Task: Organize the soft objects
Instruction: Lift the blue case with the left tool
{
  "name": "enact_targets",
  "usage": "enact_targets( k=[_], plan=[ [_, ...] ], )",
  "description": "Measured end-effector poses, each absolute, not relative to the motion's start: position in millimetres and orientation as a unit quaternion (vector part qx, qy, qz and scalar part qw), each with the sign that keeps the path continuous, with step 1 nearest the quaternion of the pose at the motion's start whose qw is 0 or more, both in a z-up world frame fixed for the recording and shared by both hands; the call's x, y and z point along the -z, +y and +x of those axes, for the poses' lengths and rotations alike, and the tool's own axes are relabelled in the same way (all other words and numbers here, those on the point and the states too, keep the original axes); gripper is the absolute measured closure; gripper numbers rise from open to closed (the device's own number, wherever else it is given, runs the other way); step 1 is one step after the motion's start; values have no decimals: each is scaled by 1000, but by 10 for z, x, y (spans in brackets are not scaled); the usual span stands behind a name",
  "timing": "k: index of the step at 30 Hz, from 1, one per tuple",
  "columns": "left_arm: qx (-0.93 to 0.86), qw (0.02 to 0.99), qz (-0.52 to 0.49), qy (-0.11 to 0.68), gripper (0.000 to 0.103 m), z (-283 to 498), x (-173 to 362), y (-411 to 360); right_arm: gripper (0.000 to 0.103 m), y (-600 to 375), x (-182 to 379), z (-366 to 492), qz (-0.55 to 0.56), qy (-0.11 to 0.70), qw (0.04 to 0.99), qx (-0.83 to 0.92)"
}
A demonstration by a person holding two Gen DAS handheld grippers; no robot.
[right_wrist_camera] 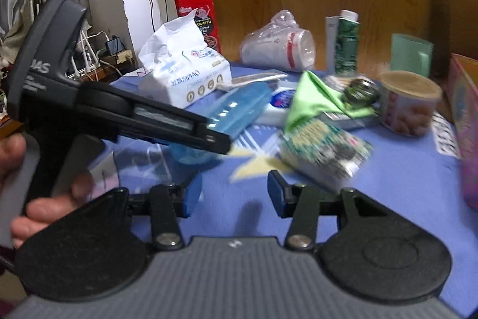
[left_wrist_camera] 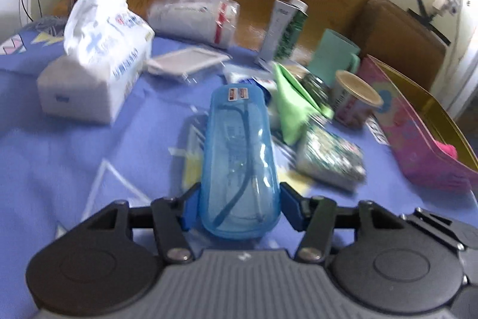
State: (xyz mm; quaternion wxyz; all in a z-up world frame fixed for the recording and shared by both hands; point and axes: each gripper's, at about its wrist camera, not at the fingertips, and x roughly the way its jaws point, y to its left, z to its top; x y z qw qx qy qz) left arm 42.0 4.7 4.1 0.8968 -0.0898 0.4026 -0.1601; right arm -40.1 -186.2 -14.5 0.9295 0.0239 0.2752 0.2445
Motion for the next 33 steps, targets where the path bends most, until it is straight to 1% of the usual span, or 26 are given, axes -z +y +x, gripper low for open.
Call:
enact_targets(
  k=[1,2,4,6,10,13,16,17,22,25,26,27,28,30,33],
  plan=[
    [170,894,-92,405,39,387,-48,17,50,-1931,154,-445,32,276,930,-242],
    [190,889,-93,406,35,330,-71,-26,49,-1998,163,-485,38,278,930,-236],
    [211,890,-81,395,16,246,-150,-78,49,-2095,174,-548,45,280,933,-221],
    [217,902,-70,368,10,151,-274,-75,48,-2167,177,-600,52,277,936,-209],
    [197,919,-94,328,10,116,-494,176,44,-2182,148,-634,56,267,940,-206],
    [153,929,-122,313,10,150,-545,491,31,-2084,89,-637,50,250,942,-218],
    [116,928,-143,325,10,228,-482,742,23,-1884,47,-616,24,236,942,-239],
    [108,927,-146,329,10,242,-451,789,21,-1803,51,-591,15,237,941,-243],
    [98,918,-146,355,10,281,-298,812,20,-1450,143,-365,-6,267,928,-260],
    [106,915,-136,364,10,297,-256,730,21,-1325,212,-196,-15,297,919,-259],
    [109,915,-133,366,10,280,-255,709,31,-1318,241,-161,-17,304,916,-260],
    [112,914,-129,368,10,291,-252,674,38,-1338,248,-143,-16,304,917,-258],
    [115,914,-126,369,10,278,-249,641,42,-1372,231,-172,-14,303,917,-258],
    [124,912,-117,374,10,289,-230,574,44,-1498,215,-201,-1,309,913,-267],
    [139,908,-104,381,10,304,-202,453,47,-1717,217,-316,-9,310,910,-274]
  ],
)
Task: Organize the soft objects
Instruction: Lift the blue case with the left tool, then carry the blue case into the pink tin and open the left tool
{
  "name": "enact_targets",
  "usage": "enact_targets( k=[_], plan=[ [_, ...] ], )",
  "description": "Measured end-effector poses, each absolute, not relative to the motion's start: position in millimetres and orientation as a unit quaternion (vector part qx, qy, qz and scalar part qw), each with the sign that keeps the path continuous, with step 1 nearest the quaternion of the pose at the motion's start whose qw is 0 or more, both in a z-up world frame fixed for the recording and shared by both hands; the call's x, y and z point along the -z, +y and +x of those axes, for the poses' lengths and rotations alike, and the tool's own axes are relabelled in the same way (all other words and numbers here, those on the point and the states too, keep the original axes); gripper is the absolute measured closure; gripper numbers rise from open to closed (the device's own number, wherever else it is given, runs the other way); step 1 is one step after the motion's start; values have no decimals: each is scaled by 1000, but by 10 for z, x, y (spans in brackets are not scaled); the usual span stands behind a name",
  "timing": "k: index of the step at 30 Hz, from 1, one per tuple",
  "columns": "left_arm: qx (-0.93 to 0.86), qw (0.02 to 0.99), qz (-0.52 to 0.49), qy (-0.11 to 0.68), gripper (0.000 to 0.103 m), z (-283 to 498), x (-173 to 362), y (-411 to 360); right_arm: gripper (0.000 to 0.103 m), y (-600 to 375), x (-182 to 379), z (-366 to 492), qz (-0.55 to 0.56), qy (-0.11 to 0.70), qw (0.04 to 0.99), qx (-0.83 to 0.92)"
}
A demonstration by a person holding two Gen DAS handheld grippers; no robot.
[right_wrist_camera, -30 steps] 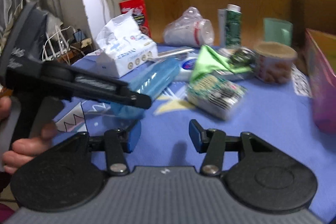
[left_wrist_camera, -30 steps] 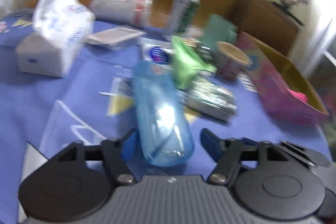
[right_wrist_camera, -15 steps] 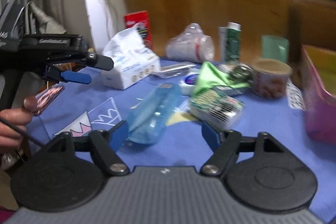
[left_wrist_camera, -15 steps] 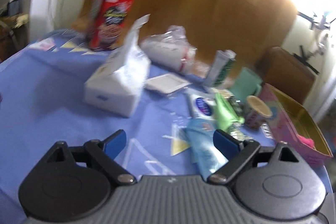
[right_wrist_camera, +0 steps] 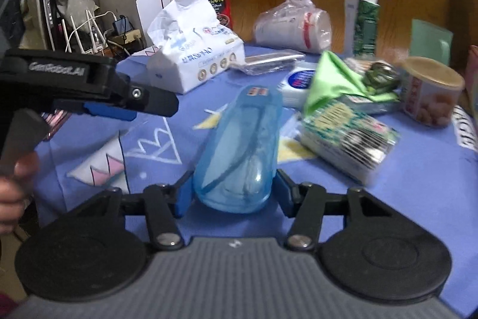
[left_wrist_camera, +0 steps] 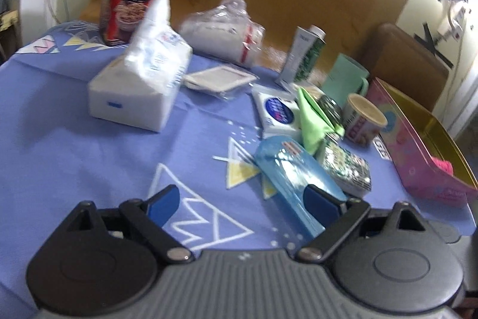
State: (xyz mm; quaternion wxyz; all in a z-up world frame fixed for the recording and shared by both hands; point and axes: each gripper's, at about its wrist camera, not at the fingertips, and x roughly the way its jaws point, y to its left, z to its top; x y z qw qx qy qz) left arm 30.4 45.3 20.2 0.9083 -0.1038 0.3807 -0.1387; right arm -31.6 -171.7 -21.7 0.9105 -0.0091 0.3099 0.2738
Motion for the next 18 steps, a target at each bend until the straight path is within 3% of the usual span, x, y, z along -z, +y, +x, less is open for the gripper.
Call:
enact_targets(
  k=[7,18],
  plan=[
    [221,885,-91,399,8,300,-160,75,48,-2296,212,-754,-41,317,904,-285],
    [279,839,-60,464,11,282,-7,-687,47,-2565,309,-964,10,293,925,-243]
  ],
)
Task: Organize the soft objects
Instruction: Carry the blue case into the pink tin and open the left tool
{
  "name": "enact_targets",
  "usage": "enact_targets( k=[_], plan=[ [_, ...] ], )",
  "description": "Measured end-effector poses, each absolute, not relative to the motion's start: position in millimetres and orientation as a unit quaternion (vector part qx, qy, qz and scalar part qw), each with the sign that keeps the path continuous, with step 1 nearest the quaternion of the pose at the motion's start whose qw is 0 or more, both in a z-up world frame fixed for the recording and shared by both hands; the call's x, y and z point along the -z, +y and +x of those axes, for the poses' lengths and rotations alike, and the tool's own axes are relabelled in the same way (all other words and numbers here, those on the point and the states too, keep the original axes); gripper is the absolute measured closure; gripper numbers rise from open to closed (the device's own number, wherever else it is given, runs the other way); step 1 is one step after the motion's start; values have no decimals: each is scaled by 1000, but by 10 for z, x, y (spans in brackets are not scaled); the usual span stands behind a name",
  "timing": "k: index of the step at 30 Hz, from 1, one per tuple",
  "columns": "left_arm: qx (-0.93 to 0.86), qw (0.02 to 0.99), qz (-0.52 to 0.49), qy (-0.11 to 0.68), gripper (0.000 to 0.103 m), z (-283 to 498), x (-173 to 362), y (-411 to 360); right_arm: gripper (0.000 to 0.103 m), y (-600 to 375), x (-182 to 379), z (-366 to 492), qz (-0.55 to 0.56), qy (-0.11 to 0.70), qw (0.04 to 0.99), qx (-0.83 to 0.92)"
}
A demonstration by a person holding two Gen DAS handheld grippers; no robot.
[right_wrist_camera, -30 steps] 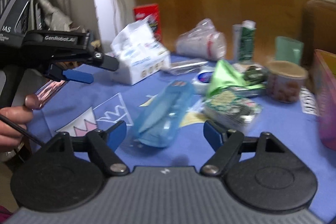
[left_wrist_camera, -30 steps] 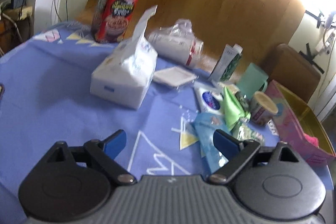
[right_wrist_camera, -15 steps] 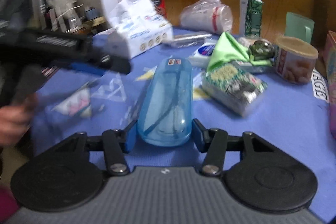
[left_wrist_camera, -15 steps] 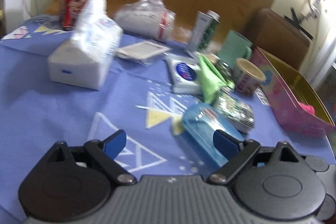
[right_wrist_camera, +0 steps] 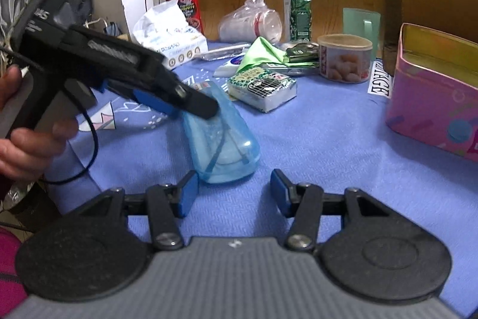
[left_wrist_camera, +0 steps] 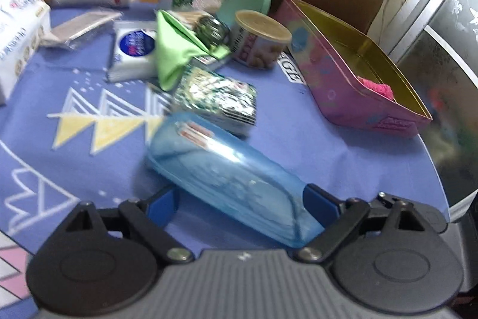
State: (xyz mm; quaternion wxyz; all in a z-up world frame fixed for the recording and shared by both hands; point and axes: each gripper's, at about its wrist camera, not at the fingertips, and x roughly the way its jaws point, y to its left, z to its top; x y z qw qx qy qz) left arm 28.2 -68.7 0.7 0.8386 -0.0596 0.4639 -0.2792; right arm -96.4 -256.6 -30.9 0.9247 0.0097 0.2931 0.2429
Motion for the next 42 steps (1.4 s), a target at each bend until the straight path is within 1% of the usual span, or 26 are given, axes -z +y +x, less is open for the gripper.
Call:
enact_targets(
  k=[3,5,7,8,9,10,14,15,16,18,19,20,22,26,27,28,30,31,32,33,34,37,42],
  plan=[
    [273,840,-56,465,11,251,-19,-732,47,-2600,309,-926,10,288,925,-249],
    [267,840,-58,468,11,268,-10,-751,43,-2582,303,-889,3,288,924,-254],
    [260,844,-57,466,13,286,-11,-787,40,-2541,315,-848,-6,285,924,-256],
    [260,845,-55,463,14,298,-13,-808,41,-2512,322,-828,-11,284,924,-256],
    [264,845,-55,461,18,302,-12,-824,42,-2484,328,-816,-16,279,925,-256],
    [266,845,-54,461,20,303,-25,-835,51,-2474,332,-821,-16,275,925,-260],
    [288,844,-4,453,21,260,-112,-887,51,-2456,352,-874,-22,261,930,-256],
    [290,842,4,454,20,255,-128,-878,51,-2476,353,-883,-18,261,930,-258],
    [289,844,12,451,22,250,-148,-862,51,-2496,348,-883,-14,263,929,-260],
    [280,856,40,433,20,237,-228,-787,50,-2530,330,-889,-11,266,929,-258],
    [282,858,45,428,16,245,-272,-716,48,-2538,318,-893,-14,267,928,-259],
    [285,859,39,425,15,257,-311,-629,42,-2545,306,-904,-16,266,928,-261],
    [277,861,21,426,15,306,-358,-494,34,-2534,292,-928,-24,259,928,-265],
    [273,849,-17,453,17,453,-270,-476,32,-2463,307,-850,-34,260,928,-267],
    [274,844,-22,460,20,462,-215,-515,32,-2435,313,-807,-34,263,927,-265],
    [275,838,-26,471,19,491,-140,-568,33,-2420,322,-777,-34,265,926,-266],
    [294,827,-58,476,22,521,-52,-600,36,-2379,349,-720,-33,273,923,-269],
    [296,824,-70,478,25,539,-36,-622,48,-2376,342,-706,-32,270,925,-266],
    [298,823,-74,478,27,530,-41,-640,48,-2388,332,-700,-27,268,925,-267],
    [303,822,-77,477,32,528,-79,-667,48,-2406,330,-715,-23,265,928,-262],
    [309,821,-76,473,35,515,-137,-697,48,-2429,319,-745,-23,258,932,-252],
    [339,832,-48,436,36,455,-433,-917,48,-2560,209,-892,-23,211,951,-225],
    [407,834,3,373,36,492,-896,-1604,48,-2969,-98,-1005,-2,129,980,-153]
  ],
)
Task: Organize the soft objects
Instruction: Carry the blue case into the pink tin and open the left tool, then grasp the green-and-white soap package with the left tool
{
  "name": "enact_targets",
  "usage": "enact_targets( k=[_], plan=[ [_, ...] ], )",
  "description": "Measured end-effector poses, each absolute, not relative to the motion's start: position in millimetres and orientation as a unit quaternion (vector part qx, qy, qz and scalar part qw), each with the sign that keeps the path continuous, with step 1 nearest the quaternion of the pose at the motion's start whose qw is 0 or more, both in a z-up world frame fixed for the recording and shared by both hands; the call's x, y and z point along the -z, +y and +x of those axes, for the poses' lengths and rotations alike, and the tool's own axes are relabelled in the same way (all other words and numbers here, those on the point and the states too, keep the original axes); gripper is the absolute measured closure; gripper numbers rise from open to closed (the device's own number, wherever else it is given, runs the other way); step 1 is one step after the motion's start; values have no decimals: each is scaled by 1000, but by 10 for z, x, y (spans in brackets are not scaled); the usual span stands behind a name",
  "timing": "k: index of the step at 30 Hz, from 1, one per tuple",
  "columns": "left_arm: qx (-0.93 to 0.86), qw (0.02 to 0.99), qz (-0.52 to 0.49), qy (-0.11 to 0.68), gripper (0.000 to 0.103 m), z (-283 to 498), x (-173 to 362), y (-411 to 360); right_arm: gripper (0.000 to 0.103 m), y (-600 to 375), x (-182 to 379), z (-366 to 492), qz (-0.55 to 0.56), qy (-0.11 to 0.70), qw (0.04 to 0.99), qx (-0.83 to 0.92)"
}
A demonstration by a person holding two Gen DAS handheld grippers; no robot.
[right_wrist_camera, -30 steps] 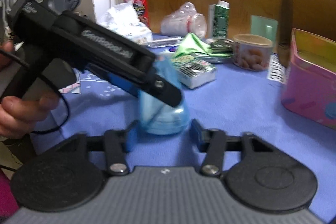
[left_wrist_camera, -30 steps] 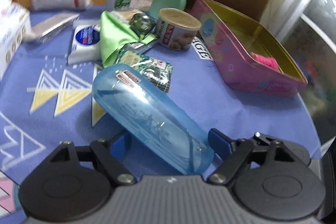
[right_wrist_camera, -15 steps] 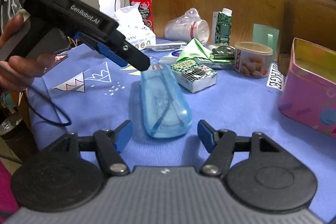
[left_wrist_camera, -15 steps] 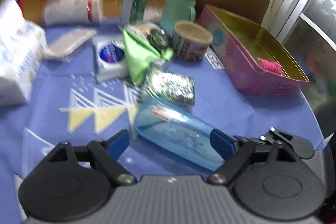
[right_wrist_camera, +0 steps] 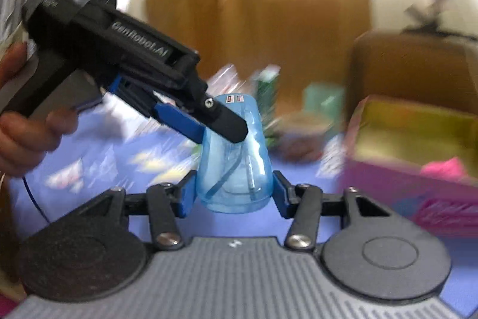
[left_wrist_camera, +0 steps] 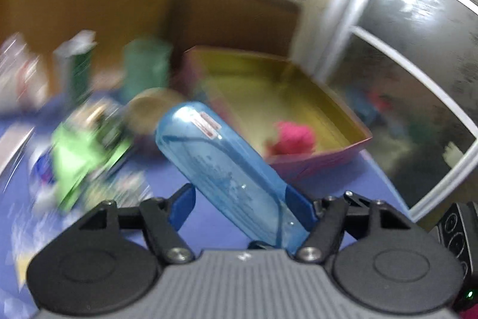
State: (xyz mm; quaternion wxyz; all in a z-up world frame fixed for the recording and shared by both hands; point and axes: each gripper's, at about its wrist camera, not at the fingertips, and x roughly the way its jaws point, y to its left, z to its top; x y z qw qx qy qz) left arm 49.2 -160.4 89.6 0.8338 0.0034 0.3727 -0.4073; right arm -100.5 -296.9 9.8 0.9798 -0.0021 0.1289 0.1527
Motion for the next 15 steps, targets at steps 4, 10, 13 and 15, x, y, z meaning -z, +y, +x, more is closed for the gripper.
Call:
enact_targets(
  k=[4,10,13,15],
  plan=[
    [432,833,42,343,32,687,-979,-2258,48,-3330,-209,-919,6,106,991,-76],
    [417,839,46,347,35,1001,-779,-2856,48,-3739,-110,-580,12,127,992,-6],
    [396,846,47,354,35,1045,-691,-2894,47,-3801,-13,-396,4,139,990,28],
    [396,848,42,349,33,1010,-673,-2810,47,-3833,-11,-463,15,135,990,28]
  ],
)
